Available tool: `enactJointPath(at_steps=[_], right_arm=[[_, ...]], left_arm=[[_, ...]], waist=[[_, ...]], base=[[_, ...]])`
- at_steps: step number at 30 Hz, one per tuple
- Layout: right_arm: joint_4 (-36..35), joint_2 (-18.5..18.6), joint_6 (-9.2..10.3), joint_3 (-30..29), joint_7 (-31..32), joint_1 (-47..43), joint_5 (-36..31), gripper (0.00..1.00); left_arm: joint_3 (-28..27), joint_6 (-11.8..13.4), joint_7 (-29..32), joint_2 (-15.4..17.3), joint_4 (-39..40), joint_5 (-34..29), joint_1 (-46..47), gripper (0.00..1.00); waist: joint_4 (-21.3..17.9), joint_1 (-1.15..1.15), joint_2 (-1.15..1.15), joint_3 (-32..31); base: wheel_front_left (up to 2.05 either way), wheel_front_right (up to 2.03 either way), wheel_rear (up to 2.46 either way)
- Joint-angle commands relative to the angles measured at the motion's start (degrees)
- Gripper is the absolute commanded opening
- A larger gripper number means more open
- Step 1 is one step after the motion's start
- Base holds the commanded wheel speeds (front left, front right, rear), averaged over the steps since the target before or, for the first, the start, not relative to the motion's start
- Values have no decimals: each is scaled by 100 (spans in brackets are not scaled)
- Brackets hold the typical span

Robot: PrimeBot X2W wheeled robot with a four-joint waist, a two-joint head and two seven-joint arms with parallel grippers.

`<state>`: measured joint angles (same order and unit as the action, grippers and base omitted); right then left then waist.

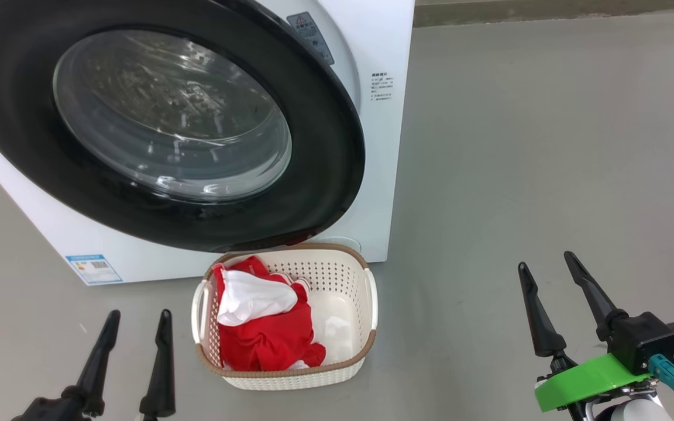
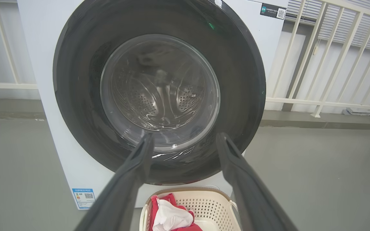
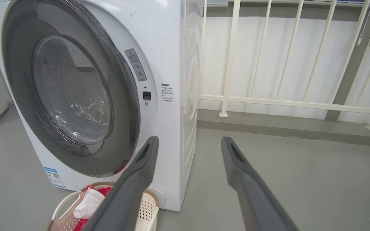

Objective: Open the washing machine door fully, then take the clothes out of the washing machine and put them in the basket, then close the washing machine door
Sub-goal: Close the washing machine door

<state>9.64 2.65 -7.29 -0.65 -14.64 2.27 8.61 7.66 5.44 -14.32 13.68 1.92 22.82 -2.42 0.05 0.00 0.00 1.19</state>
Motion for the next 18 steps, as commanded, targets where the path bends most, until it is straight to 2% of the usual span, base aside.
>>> enactJointPath(at_steps=[1, 3, 4, 5, 6, 7, 18], right_arm=[[-162, 22, -20, 130, -36, 46, 5, 100], [-156, 22, -20, 144, -36, 94, -46, 100], [-151, 22, -20, 143, -36, 119, -67, 73], [-137, 22, -20, 155, -36, 152, -80, 42], [-109, 22, -20, 184, -36, 190, -102, 16], [-72, 22, -20, 219, -36, 236, -124, 0], [615, 22, -20, 578, -36, 1323, -199, 0]], left_arm=[[-240, -42, -67, 67, 115, -64, 122, 100], [-225, -86, -67, 43, 96, -103, 138, 100], [-206, -105, -67, 34, 89, -116, 153, 100], [-189, -124, -67, 24, 83, -126, 171, 100], [-176, -140, -67, 10, 80, -132, 191, 100], [-171, -149, -67, -4, 79, -136, 211, 100], [-227, -219, -67, -172, 124, -148, 329, 100]], waist=[[11, 0, 0, 16], [50, 0, 0, 62], [80, 0, 0, 85], [109, 0, 0, 107], [140, 0, 0, 132], [175, 0, 0, 158], [672, 0, 0, 453]], base=[[0, 0, 0], [0, 0, 0], [0, 0, 0], [0, 0, 0], [0, 0, 0], [0, 0, 0], [0, 0, 0]])
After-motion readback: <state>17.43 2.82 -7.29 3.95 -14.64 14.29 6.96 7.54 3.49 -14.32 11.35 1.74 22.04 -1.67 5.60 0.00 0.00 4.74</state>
